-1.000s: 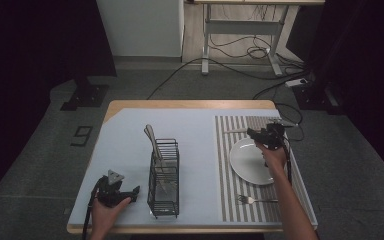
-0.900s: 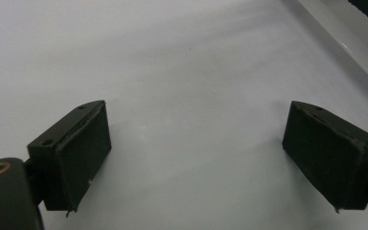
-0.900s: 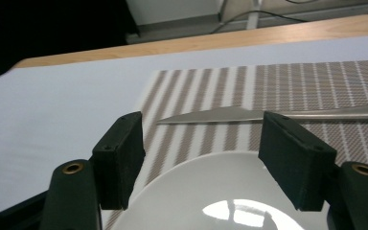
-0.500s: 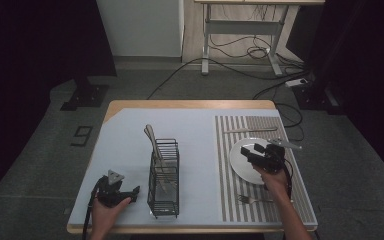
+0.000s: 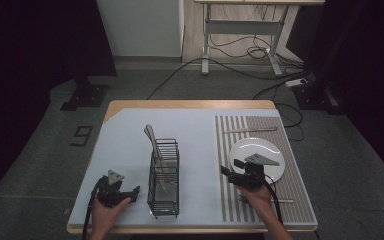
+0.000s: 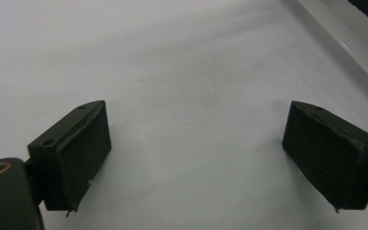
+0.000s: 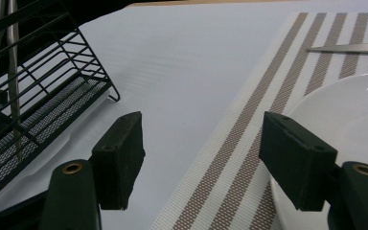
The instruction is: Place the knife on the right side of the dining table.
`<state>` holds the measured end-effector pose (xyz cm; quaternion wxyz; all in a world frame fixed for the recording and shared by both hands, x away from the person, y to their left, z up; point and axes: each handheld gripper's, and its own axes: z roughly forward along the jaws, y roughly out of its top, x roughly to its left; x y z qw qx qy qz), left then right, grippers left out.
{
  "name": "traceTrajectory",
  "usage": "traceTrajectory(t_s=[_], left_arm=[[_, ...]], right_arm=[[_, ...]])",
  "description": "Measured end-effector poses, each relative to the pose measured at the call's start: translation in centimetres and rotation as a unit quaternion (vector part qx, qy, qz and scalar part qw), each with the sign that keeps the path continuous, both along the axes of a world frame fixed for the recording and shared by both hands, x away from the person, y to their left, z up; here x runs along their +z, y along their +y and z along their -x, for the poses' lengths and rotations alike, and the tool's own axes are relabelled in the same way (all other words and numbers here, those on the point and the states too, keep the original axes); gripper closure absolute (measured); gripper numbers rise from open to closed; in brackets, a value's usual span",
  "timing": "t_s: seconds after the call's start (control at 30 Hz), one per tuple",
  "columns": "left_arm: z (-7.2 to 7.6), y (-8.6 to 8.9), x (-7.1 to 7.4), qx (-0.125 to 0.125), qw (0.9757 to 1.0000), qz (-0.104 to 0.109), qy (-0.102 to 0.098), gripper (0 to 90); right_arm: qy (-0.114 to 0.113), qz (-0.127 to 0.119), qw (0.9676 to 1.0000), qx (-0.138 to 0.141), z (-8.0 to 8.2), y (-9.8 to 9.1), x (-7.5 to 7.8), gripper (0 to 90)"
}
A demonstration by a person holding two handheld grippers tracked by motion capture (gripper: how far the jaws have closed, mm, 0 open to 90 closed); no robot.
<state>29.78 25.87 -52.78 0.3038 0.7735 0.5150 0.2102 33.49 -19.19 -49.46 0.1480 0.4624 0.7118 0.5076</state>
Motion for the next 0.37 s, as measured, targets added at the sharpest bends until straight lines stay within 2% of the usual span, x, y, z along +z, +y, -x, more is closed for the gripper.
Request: traceTrajectory(t_s=[0.37], left_arm=[[-0.02,0.01,0.00,0.000,1.0000,0.001,0.000,9.1]], right_arm=[[0.001,0.003,1.0000,0.004,-0.15,0.42,-0.74,31.8]])
